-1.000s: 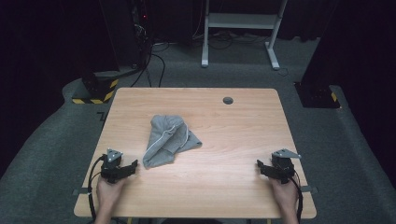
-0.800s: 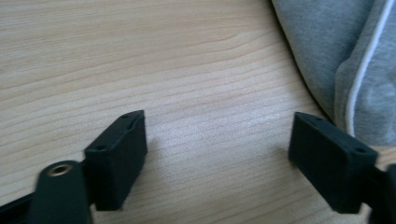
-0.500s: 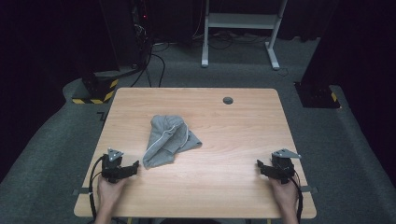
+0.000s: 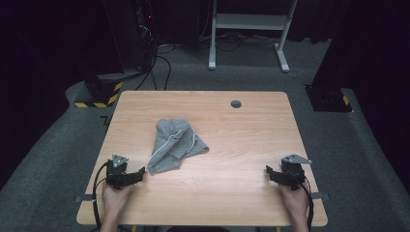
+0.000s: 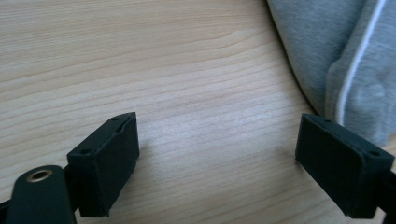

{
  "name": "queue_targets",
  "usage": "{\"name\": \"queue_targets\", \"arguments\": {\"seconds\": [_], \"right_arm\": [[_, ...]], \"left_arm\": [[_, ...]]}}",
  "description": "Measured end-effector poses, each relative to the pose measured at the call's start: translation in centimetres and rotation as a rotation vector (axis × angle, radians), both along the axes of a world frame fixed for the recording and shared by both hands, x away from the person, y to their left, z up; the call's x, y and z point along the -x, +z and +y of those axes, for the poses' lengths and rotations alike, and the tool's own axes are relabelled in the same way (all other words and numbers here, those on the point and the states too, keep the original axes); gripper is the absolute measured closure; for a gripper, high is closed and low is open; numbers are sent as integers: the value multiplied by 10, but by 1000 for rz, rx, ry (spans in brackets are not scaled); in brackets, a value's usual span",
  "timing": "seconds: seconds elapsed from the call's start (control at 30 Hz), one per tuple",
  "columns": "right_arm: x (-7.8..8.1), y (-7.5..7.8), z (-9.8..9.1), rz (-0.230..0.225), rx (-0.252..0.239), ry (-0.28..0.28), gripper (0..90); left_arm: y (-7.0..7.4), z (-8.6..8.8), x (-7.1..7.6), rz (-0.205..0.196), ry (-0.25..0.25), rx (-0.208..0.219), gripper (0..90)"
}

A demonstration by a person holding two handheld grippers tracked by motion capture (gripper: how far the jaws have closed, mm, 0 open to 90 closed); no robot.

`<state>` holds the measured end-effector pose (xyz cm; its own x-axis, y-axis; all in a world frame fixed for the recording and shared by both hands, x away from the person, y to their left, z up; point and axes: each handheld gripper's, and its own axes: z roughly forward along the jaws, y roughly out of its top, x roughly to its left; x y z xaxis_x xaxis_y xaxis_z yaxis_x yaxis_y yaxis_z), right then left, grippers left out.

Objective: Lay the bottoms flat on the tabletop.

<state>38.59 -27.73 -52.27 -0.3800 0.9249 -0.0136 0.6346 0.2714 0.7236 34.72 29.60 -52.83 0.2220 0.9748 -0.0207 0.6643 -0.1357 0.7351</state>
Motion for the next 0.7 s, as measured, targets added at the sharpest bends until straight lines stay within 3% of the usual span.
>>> {"name": "queue_targets", "arguments": {"seconds": [0.37,0.7], "right_arm": [[0,0,0,0,0,0,294],[0,0,0,0,0,0,294]], "left_arm": [[8,-5,3,-5,-26,27,92],[25,-8,7,-33,-39,44,75]]}}
